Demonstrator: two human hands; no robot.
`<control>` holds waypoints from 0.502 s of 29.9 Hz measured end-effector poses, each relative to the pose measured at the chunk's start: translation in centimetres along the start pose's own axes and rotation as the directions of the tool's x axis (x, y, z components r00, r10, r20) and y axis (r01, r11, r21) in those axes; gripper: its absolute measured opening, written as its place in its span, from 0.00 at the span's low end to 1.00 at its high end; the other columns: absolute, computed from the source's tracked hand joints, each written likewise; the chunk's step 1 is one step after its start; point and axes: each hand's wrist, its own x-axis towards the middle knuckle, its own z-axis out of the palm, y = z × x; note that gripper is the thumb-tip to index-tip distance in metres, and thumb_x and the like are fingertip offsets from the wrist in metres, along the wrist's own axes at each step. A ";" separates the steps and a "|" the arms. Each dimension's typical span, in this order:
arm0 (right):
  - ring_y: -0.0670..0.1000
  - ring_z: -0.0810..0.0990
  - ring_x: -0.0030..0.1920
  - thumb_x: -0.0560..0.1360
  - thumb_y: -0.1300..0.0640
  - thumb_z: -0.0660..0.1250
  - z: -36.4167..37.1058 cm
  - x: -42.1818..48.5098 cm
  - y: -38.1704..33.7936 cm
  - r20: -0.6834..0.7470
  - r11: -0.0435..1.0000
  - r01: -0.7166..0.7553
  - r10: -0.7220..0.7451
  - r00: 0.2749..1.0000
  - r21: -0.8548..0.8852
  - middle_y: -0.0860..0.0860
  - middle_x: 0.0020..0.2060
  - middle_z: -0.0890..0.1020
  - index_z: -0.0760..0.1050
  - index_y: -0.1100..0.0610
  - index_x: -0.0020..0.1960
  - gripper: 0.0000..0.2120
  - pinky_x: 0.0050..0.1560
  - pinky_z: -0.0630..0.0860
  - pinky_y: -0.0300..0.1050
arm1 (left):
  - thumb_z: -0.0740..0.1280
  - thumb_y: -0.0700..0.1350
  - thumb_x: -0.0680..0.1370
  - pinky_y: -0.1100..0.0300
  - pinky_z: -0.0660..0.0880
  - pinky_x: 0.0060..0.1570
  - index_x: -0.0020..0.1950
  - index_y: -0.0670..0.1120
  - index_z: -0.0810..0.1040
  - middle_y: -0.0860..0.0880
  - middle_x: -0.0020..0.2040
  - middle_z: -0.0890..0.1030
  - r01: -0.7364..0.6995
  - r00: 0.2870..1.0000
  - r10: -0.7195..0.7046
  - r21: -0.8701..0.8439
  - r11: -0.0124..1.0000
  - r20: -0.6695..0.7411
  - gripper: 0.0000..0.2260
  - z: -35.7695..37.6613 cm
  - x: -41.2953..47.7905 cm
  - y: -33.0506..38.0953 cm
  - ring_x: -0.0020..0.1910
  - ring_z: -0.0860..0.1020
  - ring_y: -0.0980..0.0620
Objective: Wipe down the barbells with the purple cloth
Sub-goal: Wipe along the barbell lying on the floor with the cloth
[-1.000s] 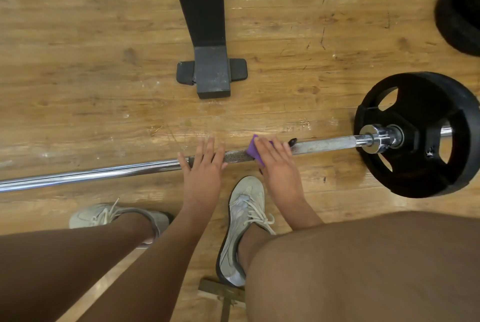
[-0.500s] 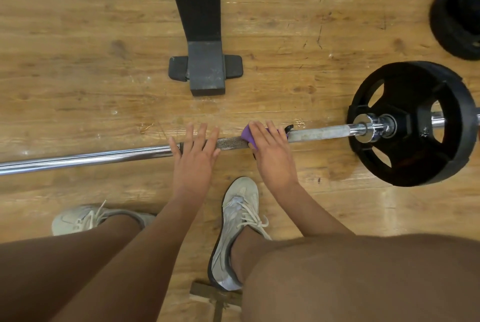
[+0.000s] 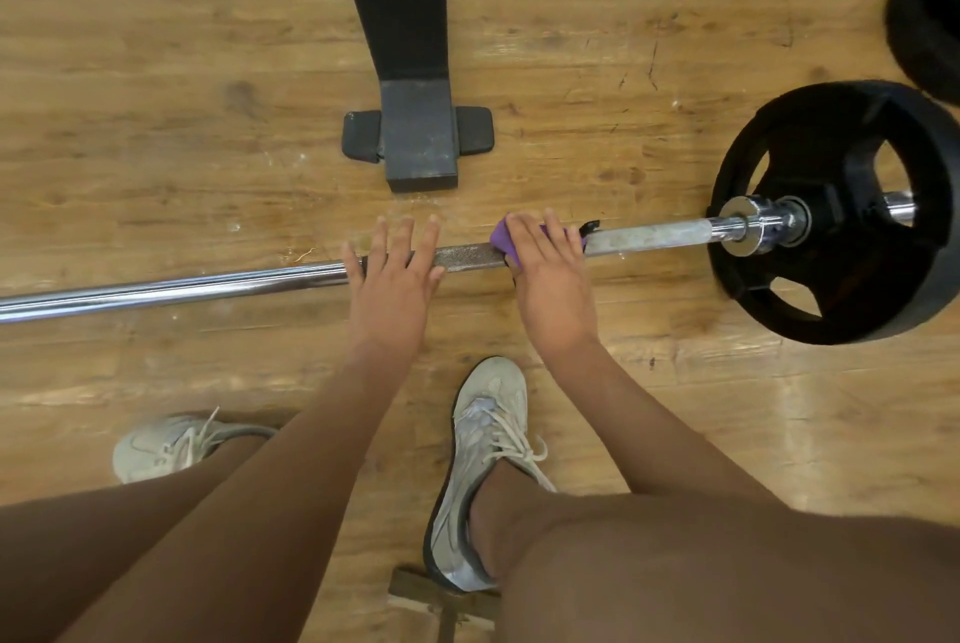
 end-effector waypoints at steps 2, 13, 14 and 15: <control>0.60 0.61 0.78 0.81 0.61 0.65 0.6 -0.3 -1.1 -0.023 1.000 0.026 -0.026 0.999 -0.004 0.52 0.75 0.71 0.67 0.57 0.76 0.24 0.79 0.50 0.56 | 0.44 0.56 0.84 0.40 0.33 0.73 0.83 0.54 0.46 0.47 0.83 0.55 -0.005 1.000 0.005 0.005 1.000 -0.007 0.27 -0.2 0.4 0.0 0.82 0.47 0.44; 0.57 0.60 0.79 0.80 0.66 0.65 0.0 2.0 0.8 -0.045 0.999 -0.053 0.053 0.998 -0.004 0.50 0.76 0.69 0.65 0.55 0.78 0.28 0.79 0.46 0.51 | 0.48 0.53 0.86 0.31 0.40 0.73 0.83 0.49 0.50 0.48 0.80 0.60 -0.043 0.994 0.045 -0.024 0.999 0.103 0.25 -1.9 3.3 -0.6 0.81 0.51 0.45; 0.57 0.60 0.79 0.81 0.65 0.65 0.1 2.1 0.5 -0.043 0.999 -0.047 0.047 0.998 -0.002 0.50 0.76 0.69 0.65 0.55 0.78 0.27 0.79 0.47 0.52 | 0.48 0.54 0.86 0.31 0.39 0.73 0.83 0.49 0.51 0.48 0.81 0.60 -0.041 0.991 0.044 -0.029 0.999 0.125 0.25 -2.2 3.6 -0.6 0.81 0.50 0.45; 0.58 0.59 0.79 0.81 0.65 0.64 0.1 2.1 0.3 -0.033 1.000 -0.028 0.028 0.999 0.000 0.50 0.76 0.69 0.65 0.55 0.78 0.27 0.79 0.47 0.52 | 0.48 0.54 0.86 0.30 0.39 0.73 0.82 0.49 0.51 0.48 0.81 0.59 -0.033 0.989 0.037 -0.031 0.999 0.145 0.25 -2.4 3.9 -0.5 0.82 0.50 0.45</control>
